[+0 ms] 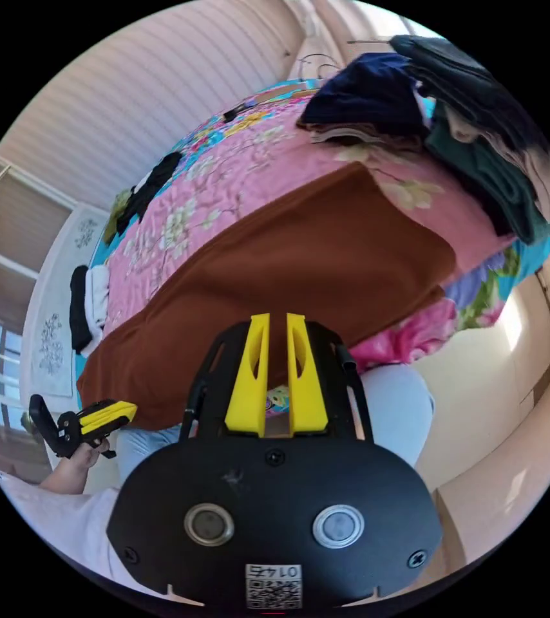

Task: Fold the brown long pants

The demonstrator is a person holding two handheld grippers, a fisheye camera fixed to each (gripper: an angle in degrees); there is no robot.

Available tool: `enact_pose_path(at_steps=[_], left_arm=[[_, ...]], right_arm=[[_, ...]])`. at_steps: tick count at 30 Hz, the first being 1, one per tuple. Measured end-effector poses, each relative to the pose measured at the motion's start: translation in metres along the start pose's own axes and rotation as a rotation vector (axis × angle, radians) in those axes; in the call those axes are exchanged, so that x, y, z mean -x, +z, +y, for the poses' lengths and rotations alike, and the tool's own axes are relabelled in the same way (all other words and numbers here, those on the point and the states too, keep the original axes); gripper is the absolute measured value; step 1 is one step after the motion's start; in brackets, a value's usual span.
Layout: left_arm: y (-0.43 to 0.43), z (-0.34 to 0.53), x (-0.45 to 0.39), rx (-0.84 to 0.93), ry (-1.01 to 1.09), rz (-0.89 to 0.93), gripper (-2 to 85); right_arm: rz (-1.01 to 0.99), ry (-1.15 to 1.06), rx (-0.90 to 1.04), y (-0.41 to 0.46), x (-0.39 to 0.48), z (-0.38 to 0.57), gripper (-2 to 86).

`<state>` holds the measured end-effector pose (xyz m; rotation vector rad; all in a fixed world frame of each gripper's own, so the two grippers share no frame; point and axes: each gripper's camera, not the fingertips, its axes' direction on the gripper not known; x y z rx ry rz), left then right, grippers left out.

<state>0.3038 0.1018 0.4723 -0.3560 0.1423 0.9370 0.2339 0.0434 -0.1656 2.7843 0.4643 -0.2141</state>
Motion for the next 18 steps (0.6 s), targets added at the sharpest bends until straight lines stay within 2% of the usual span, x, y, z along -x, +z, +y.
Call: enact_pose_path(at_steps=[6, 13, 18], left_arm=[[0.0, -0.087, 0.011, -0.013, 0.106, 0.033, 1.3], [0.016, -0.206, 0.011, -0.04, 0.136, 0.129, 6.4], [0.047, -0.284, -0.004, 0.008, 0.219, 0.121, 7.4]], right_arm=[[0.034, 0.148, -0.162, -0.034, -0.112, 0.047, 9.0], [-0.081, 0.393, -0.238, -0.035, -0.224, 0.075, 12.1], [-0.22, 0.444, -0.285, -0.028, -0.278, 0.085, 10.6]])
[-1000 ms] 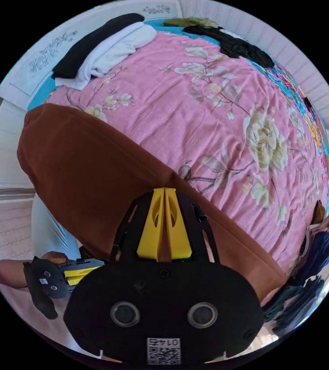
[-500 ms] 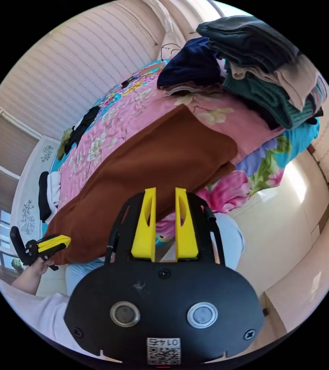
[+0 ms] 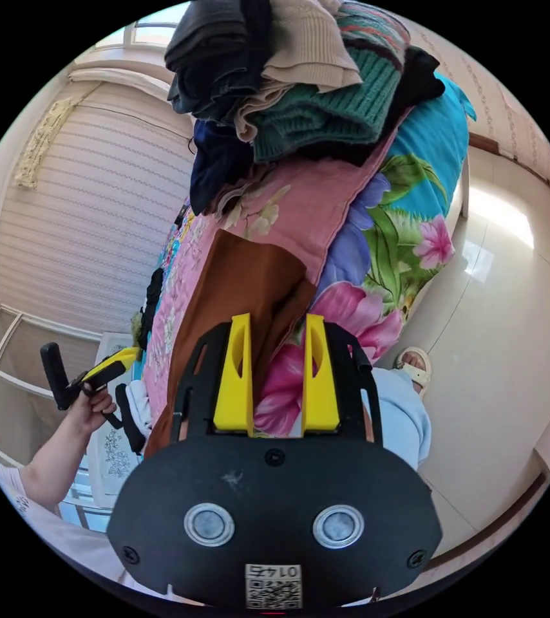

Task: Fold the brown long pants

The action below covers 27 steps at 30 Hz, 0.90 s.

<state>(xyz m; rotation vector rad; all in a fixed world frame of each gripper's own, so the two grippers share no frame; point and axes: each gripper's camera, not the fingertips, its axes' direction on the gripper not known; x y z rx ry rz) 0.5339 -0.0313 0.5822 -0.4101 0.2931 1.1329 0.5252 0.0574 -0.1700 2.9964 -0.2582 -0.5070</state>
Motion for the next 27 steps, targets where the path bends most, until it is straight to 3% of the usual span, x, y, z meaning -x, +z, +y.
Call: enact_pose_path(at_steps=[8, 16, 21, 27], left_arm=[[0.064, -0.105, 0.006, 0.056, 0.019, 0.042, 9.1], [0.144, -0.143, -0.003, 0.284, 0.041, 0.047, 11.6], [0.13, -0.126, -0.01, 0.268, 0.069, -0.008, 2.4], [0.068, -0.08, -0.011, 0.125, -0.004, 0.032, 0.5]], right_arm=[[-0.338, 0.028, 0.042, 0.003, -0.073, -0.011, 2.3], [-0.372, 0.01, 0.031, 0.0, -0.085, -0.012, 1.5], [-0.312, 0.006, 0.047, 0.004, -0.075, -0.012, 1.4], [-0.366, -0.001, 0.038, 0.004, -0.053, -0.002, 1.3]])
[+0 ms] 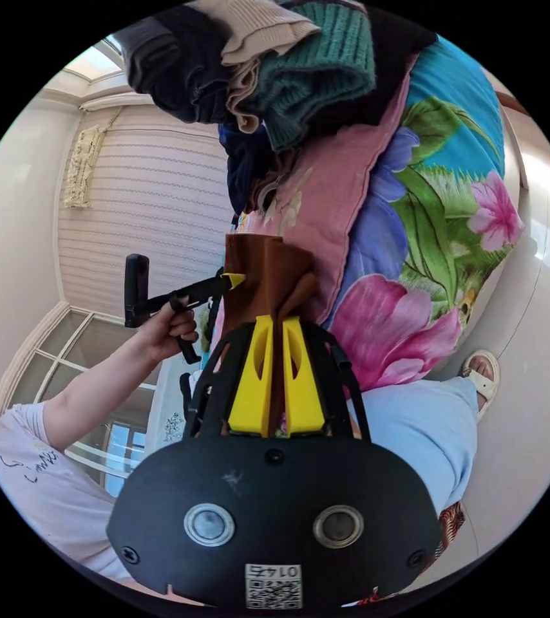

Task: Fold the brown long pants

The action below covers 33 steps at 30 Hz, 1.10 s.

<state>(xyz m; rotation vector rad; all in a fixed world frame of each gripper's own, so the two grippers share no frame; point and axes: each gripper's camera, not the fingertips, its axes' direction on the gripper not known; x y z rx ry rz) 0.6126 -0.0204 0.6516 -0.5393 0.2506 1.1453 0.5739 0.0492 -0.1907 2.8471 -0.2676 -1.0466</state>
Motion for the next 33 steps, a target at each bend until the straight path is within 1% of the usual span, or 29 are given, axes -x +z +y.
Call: enact_pose_path(at_steps=[3, 4, 6, 7, 8, 9, 10, 11, 12, 13, 14, 15, 16, 17, 18, 19, 20, 21, 22, 23, 24, 25, 26, 28, 30, 32, 33], left_arm=[[-0.05, 0.044, 0.002, -0.112, 0.007, -0.005, 0.3], [-0.074, 0.067, 0.008, -0.166, -0.001, -0.02, 0.3], [-0.11, 0.107, 0.023, -0.235, -0.037, -0.025, 0.4], [-0.122, 0.123, 0.029, -0.261, -0.053, -0.022, 0.4], [-0.148, 0.158, 0.042, -0.314, -0.1, 0.0, 0.5], [-0.172, 0.197, 0.057, -0.368, -0.156, 0.046, 0.5], [-0.196, 0.241, 0.07, -0.433, -0.205, 0.088, 0.6], [-0.207, 0.265, 0.077, -0.464, -0.228, 0.099, 0.7], [-0.227, 0.312, 0.088, -0.509, -0.276, 0.097, 0.9], [-0.236, 0.336, 0.093, -0.524, -0.304, 0.09, 1.0], [-0.251, 0.385, 0.103, -0.548, -0.362, 0.071, 1.3], [-0.261, 0.433, 0.113, -0.57, -0.423, 0.046, 1.7], [-0.266, 0.479, 0.123, -0.581, -0.508, 0.027, 2.6], [-0.266, 0.502, 0.129, -0.578, -0.563, 0.009, 3.1], [-0.264, 0.548, 0.138, -0.555, -0.662, -0.049, 3.2], [-0.263, 0.572, 0.142, -0.548, -0.718, -0.079, 3.2], [-0.258, 0.622, 0.147, -0.551, -0.834, -0.13, 2.3], [-0.251, 0.672, 0.15, -0.57, -0.947, -0.127, 1.4], [-0.243, 0.72, 0.149, -0.605, -1.049, -0.077, 0.6], [-0.239, 0.742, 0.146, -0.625, -1.091, -0.047, 0.2], [-0.232, 0.779, 0.138, -0.66, -1.151, 0.005, -0.4], [-0.229, 0.796, 0.133, -0.674, -1.173, 0.024, -0.5], [-0.224, 0.824, 0.121, -0.703, -1.207, 0.058, -0.7], [-0.216, 0.859, 0.097, -0.767, -1.223, 0.15, -0.8], [-0.214, 0.866, 0.079, -0.798, -1.204, 0.172, -0.7], [-0.217, 0.856, 0.064, -0.77, -1.164, 0.124, -0.3], [-0.218, 0.843, 0.057, -0.723, -1.125, 0.094, 0.2]], right_arm=[[-0.083, -0.173, -0.021, -0.001, 0.038, 0.013, 1.3], [-0.094, -0.256, 0.006, 0.003, 0.061, 0.018, 1.4], [-0.156, -0.343, 0.07, 0.015, 0.1, 0.027, 1.4], [-0.207, -0.417, 0.136, 0.027, 0.132, 0.035, 1.4], [-0.236, -0.5, 0.201, 0.041, 0.168, 0.044, 1.4], [-0.243, -0.545, 0.232, 0.049, 0.186, 0.05, 1.5], [-0.253, -0.638, 0.303, 0.068, 0.225, 0.064, 1.5], [-0.263, -0.734, 0.388, 0.088, 0.264, 0.08, 1.5], [-0.268, -0.781, 0.427, 0.098, 0.283, 0.09, 1.5], [-0.281, -0.869, 0.504, 0.121, 0.319, 0.111, 1.4], [-0.294, -0.937, 0.581, 0.145, 0.351, 0.134, 1.4], [-0.304, -0.965, 0.619, 0.157, 0.366, 0.146, 1.4], [-0.317, -1.013, 0.697, 0.186, 0.393, 0.172, 1.4], [-0.313, -1.045, 0.774, 0.216, 0.417, 0.201, 1.3], [-0.306, -1.066, 0.814, 0.232, 0.428, 0.216, 1.3], [-0.265, -1.123, 0.882, 0.263, 0.447, 0.25, 1.2], [-0.201, -1.189, 0.939, 0.292, 0.463, 0.285, 1.1], [-0.167, -1.213, 0.963, 0.306, 0.469, 0.303, 1.0], [-0.087, -1.238, 1.022, 0.333, 0.476, 0.337, 0.8], [0.005, -1.253, 1.1, 0.357, 0.481, 0.367, 0.1], [0.046, -1.264, 1.146, 0.368, 0.482, 0.381, -0.2], [0.063, -1.277, 1.244, 0.383, 0.487, 0.405, -0.3], [0.023, -1.284, 1.305, 0.39, 0.496, 0.421, -0.2], [-0.012, -1.299, 1.331, 0.399, 0.513, 0.434, 0.1], [0.02, -1.325, 1.308, 0.414, 0.533, 0.438, 1.1], [0.121, -1.381, 1.219, 0.441, 0.561, 0.436, 4.1], [0.144, -1.395, 1.191, 0.449, 0.568, 0.435, 5.2]])
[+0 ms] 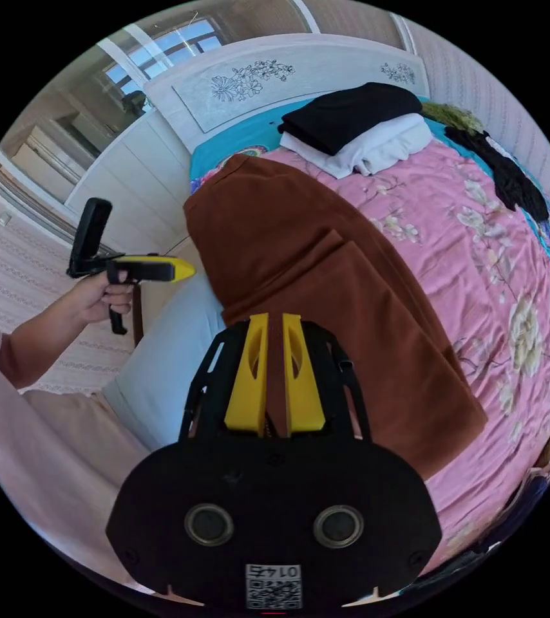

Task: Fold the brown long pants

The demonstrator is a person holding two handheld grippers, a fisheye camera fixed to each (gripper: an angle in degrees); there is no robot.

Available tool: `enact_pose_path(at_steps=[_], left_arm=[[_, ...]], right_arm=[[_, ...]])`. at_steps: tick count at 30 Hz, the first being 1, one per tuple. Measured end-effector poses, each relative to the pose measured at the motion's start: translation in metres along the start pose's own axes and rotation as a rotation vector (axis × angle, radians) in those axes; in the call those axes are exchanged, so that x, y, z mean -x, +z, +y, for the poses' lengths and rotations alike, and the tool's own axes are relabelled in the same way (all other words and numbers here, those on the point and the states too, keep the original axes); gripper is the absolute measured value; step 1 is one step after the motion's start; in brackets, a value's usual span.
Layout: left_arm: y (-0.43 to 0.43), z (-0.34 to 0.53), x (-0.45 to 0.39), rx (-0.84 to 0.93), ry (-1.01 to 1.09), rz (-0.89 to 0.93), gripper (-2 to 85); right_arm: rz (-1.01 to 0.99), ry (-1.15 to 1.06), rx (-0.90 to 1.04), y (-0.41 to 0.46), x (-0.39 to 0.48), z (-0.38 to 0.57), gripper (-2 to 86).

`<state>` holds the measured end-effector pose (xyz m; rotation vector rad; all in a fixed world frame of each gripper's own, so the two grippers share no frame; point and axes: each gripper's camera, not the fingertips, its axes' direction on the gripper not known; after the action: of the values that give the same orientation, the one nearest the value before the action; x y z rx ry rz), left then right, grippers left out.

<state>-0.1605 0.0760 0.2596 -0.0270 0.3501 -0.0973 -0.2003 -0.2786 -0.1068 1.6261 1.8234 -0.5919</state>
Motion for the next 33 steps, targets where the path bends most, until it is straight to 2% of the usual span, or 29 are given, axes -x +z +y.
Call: enact_pose_path(at_steps=[5, 10, 12, 14, 19, 25, 33], left_arm=[[0.036, -0.004, -0.041, 0.153, 0.17, -0.206, 6.5], [0.063, -0.009, -0.039, 0.303, 0.171, -0.32, 7.0], [0.062, -0.013, -0.032, 0.334, 0.148, -0.297, 6.4], [0.056, -0.012, -0.026, 0.331, 0.137, -0.271, 5.4], [0.017, -0.002, -0.023, 0.248, 0.162, -0.205, 0.2], [-0.031, 0.01, -0.024, 0.158, 0.135, -0.146, -0.9], [-0.013, 0.008, 0.013, 0.281, 0.078, -0.251, -1.0]], right_arm=[[0.235, 0.014, 0.067, 0.003, -0.009, -0.107, 10.3], [0.211, 0.019, 0.214, 0.038, -0.012, -0.185, 8.5], [0.208, 0.039, 0.258, 0.044, -0.014, -0.202, 3.4], [0.22, 0.046, 0.215, 0.029, -0.009, -0.216, 0.1], [0.215, -0.062, 0.177, 0.001, 0.011, -0.237, -0.8], [0.166, -0.106, 0.113, -0.022, 0.029, -0.288, -0.8], [0.231, -0.089, 0.278, 0.037, 0.046, -0.362, -0.3]])
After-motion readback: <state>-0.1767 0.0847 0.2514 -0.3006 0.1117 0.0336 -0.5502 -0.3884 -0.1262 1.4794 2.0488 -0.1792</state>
